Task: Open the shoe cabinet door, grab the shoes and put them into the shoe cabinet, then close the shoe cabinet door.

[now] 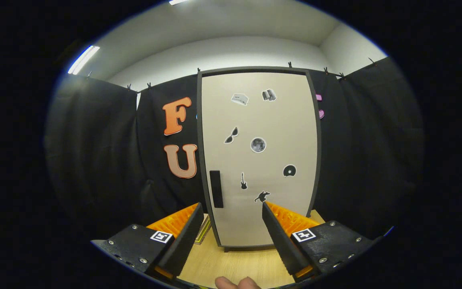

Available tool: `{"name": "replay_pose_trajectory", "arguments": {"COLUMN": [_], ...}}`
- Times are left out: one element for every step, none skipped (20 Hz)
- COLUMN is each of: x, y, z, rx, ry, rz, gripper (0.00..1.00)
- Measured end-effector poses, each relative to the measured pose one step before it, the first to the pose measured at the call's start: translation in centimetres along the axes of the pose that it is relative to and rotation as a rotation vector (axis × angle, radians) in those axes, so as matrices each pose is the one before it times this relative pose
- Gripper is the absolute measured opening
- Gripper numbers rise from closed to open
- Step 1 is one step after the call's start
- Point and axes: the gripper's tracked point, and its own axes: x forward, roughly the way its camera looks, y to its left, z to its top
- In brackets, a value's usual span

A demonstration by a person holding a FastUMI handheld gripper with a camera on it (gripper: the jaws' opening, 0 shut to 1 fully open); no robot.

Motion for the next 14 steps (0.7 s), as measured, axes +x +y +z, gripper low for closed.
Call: {"name": "replay_pose_trajectory", "arguments": {"x": [-0.76,-0.726,-0.519,-0.765,-0.761,-0.441,-0.482,-0.563,-0.429,-0.104,-0.254,-0.161,-0.026,0.124], "y": [-0.56,-0.545,-0.687,-0.641,-0.05,-0.281,-0.352,0.034,-0.137,-0.311,-0.129,-0.079,-0.116,-0.167], "z": [0.188,0.407,0.067,-0.398,0.244,0.115,0.149,0.089,0.02,0.113,0.246,0.193,-0.022,-0.026], "rx": [-0.00709,-0.00677,-0.0034,0.01045,0.0142,0.01101,0.0121,0.00662,-0.00179,-0.00347,-0.00099,0.0007,0.00032,0.00084], "ry": [-0.00921,-0.01645,0.00383,0.01178,-0.01245,-0.0056,-0.00339,-0.00122,-0.00111,-0.00419,-0.00736,-0.00499,0.00089,0.00127], "rz": [0.00462,0.00779,-0.00506,0.00624,0.01997,0.00383,0.00369,0.01681,0.00897,-0.00092,0.00339,0.00383,0.00117,0.0], "gripper": [0.93,0.93,0.93,0.93,0.93,0.93,0.93,0.93,0.93,0.93,0.93,0.93,0.93,0.93]}}
